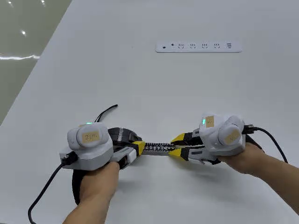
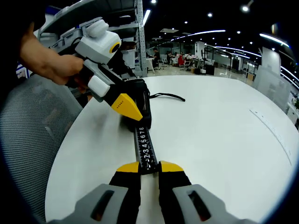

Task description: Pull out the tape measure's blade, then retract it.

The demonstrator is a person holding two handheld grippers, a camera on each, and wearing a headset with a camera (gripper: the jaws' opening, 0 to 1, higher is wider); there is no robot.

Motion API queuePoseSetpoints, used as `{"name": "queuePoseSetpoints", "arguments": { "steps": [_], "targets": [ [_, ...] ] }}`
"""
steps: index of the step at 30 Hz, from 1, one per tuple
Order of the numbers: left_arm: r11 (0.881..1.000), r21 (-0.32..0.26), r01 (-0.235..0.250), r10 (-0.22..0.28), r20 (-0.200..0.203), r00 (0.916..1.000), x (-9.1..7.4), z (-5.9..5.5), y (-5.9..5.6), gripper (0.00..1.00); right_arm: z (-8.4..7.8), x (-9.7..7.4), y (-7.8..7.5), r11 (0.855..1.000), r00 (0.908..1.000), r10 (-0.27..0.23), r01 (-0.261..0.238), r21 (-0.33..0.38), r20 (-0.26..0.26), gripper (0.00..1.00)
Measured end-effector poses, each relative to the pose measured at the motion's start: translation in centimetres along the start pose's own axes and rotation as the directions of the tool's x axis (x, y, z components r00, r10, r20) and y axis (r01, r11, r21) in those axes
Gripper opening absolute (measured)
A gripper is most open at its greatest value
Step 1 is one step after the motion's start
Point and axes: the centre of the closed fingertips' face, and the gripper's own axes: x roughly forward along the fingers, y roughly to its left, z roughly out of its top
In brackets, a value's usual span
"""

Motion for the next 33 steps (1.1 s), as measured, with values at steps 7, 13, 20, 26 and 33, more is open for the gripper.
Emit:
{"name": "queuePoseSetpoints", "arguments": {
  "steps": [7,13,20,26,33],
  "targets": [
    [1.000,-0.005,0.002,-0.002,-0.002,1.0000,-0.1,0.1,-0.1,0.61,0.6,0.7,0.1,1.000,1.0000,0.007,-0.007,-0.005,0.002,0.12],
    [1.000,-0.006,0.004,-0.004,-0.004,1.0000,0.0,0.1,-0.1,0.61,1.0,1.3,0.3,1.000,0.9999,0.010,-0.010,-0.001,0.006,0.12],
    [1.000,-0.008,0.006,-0.006,-0.006,1.0000,0.0,0.0,-0.1,0.61,1.4,2.0,0.4,1.000,0.9999,0.011,-0.011,-0.002,0.011,0.12],
    [1.000,-0.010,0.006,-0.006,-0.006,1.0000,0.1,0.0,-0.1,0.61,1.9,2.7,0.6,1.000,0.9998,0.013,-0.013,-0.005,0.016,0.12],
    [1.000,-0.012,0.007,-0.007,-0.007,0.9999,0.1,-0.1,-0.1,0.61,2.3,3.3,0.8,1.000,0.9997,0.017,-0.017,-0.008,0.020,0.12]
  ]
}}
